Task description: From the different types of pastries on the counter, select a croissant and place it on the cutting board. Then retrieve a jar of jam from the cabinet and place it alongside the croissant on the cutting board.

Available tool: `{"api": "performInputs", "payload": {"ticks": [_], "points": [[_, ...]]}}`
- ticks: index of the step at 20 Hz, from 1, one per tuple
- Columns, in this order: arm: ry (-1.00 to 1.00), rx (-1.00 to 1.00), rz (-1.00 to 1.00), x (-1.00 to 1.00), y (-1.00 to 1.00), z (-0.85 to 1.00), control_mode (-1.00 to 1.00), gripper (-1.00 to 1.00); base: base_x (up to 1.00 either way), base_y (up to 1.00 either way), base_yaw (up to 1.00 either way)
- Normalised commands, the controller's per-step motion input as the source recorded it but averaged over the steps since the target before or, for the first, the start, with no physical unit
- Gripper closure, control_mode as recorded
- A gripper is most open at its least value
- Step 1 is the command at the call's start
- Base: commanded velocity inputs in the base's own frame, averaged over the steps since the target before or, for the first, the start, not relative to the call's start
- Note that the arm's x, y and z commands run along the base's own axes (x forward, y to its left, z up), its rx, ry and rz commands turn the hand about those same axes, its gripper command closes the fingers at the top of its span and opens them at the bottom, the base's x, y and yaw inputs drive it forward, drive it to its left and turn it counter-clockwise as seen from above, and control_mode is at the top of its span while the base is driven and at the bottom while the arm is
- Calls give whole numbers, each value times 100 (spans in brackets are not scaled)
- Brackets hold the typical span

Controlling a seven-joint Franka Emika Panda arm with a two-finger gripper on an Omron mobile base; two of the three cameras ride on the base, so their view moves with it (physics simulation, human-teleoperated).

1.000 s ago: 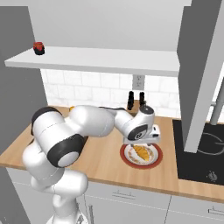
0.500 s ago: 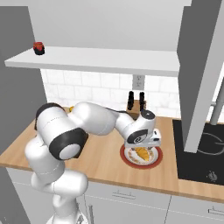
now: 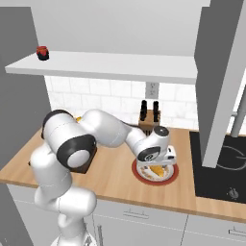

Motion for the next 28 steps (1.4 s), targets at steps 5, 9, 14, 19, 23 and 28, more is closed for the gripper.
{"api": "performInputs", "payload": {"ticks": [5, 9, 14, 19, 23, 28], "points": [[0, 0, 8, 0, -2, -40, -100, 100, 0, 0, 0], [0, 0, 0, 0, 0, 0, -100, 100, 0, 0, 0], [2, 0, 8, -25, 0, 48, -100, 100, 0, 0, 0], [-3, 1, 12, -21, -14, 28, -100, 100, 0, 0, 0], [0, 0, 0, 0, 0, -2, -100, 100, 0, 0, 0], [-9, -1, -1, -8, 69, -3, -100, 100, 0, 0, 0]]}}
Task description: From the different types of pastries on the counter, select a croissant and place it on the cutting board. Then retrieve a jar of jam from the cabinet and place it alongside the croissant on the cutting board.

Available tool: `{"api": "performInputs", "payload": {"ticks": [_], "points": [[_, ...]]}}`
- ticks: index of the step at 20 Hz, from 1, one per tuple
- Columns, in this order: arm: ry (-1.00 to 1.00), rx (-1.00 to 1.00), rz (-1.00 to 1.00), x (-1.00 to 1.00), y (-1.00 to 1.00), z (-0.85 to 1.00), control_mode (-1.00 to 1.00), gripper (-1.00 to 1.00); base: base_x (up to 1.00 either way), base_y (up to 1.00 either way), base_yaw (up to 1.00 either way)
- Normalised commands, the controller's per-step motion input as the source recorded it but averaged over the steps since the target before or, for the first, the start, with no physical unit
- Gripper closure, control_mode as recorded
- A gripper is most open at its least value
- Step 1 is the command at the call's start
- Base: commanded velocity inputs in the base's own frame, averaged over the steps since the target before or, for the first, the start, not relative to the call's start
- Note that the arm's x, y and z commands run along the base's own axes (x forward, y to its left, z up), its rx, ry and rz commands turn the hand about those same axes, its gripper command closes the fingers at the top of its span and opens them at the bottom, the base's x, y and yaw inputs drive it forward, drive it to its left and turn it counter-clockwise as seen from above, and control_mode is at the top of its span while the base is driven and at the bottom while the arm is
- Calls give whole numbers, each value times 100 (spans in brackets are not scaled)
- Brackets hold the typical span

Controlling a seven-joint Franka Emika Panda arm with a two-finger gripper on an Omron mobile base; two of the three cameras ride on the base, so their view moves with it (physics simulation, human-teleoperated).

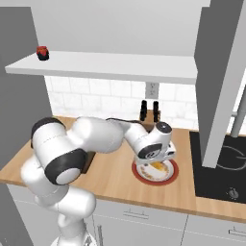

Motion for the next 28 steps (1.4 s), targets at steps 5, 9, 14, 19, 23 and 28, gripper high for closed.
{"api": "performInputs", "payload": {"ticks": [5, 9, 14, 19, 23, 28], "points": [[-22, -8, -1, -31, 87, 37, -100, 100, 0, 0, 0], [-1, 0, 5, -1, 61, 11, -100, 100, 0, 0, 0], [0, 0, 9, 0, 100, 20, -100, 100, 0, 0, 0], [-4, -5, 9, -6, 83, 22, -100, 100, 0, 0, 0], [0, -1, 0, -10, 34, 0, -100, 100, 0, 0, 0], [0, -8, 3, 0, 100, 17, -100, 100, 0, 0, 0]]}}
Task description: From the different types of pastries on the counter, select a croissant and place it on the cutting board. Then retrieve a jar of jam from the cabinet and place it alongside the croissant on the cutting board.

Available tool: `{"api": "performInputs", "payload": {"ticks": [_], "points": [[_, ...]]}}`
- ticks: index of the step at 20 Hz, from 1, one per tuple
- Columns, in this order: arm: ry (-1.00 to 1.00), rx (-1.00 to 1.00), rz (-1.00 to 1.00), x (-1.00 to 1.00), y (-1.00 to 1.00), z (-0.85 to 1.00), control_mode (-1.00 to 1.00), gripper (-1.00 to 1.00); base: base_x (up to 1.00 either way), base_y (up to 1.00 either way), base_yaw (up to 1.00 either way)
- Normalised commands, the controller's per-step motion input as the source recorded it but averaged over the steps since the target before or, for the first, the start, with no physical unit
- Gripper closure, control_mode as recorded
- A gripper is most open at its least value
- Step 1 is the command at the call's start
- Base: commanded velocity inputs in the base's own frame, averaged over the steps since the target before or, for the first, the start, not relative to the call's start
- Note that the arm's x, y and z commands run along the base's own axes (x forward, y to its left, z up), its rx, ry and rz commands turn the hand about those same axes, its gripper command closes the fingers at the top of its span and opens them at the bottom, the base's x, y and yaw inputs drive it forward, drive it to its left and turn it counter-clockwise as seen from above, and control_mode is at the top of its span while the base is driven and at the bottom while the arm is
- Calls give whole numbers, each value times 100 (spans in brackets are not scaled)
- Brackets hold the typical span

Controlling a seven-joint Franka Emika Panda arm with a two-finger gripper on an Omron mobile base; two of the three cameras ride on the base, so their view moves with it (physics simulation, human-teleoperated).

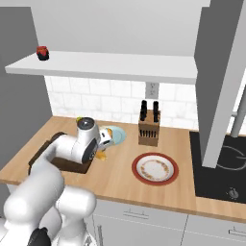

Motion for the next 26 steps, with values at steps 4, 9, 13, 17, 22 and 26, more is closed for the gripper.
{"api": "performInputs", "payload": {"ticks": [4, 9, 13, 17, 22, 26], "points": [[-2, 0, 5, -9, 90, 30, -100, 100, 0, 0, 0], [0, 5, 0, 0, 20, -5, -100, 100, 0, 0, 0], [0, 16, 1, 0, 100, -5, -100, 100, 0, 0, 0], [0, 10, 6, 0, 100, 0, -100, 100, 0, 0, 0], [2, 0, 6, 0, 33, -2, -100, 100, 0, 0, 0], [3, 0, 1, 0, 9, 0, -100, 100, 0, 0, 0]]}}
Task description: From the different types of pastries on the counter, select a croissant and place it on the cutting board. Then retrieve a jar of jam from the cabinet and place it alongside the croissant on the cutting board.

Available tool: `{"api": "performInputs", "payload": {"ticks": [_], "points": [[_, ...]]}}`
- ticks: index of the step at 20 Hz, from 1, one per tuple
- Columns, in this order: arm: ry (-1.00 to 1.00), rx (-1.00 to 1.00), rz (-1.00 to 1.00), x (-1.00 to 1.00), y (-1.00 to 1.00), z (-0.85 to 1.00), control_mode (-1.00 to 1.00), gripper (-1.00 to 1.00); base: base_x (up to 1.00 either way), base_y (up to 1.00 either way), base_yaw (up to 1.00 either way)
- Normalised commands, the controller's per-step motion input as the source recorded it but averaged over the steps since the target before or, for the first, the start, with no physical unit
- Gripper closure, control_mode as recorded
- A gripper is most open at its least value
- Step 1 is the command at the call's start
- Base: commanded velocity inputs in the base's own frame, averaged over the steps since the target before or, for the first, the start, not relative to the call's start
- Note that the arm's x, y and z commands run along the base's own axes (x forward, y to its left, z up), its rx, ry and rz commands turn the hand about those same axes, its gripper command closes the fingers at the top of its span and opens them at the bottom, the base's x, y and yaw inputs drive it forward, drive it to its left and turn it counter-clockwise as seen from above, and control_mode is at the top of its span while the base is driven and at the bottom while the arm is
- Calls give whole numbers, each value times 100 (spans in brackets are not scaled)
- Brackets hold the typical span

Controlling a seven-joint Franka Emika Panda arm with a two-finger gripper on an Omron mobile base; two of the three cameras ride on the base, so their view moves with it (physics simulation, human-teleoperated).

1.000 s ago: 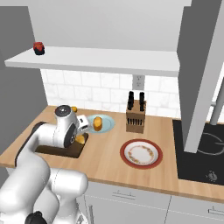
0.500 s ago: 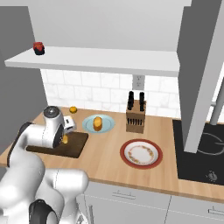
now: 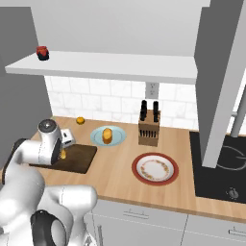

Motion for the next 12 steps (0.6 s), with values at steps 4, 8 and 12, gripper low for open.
{"api": "performInputs", "payload": {"ticks": [4, 8, 12], "points": [[35, 1, 2, 20, 81, 0, -100, 100, 0, 0, 0], [3, 0, 0, 7, 11, 1, -100, 100, 0, 0, 0], [0, -2, -3, 45, 28, 0, -100, 100, 0, 0, 0]]}}
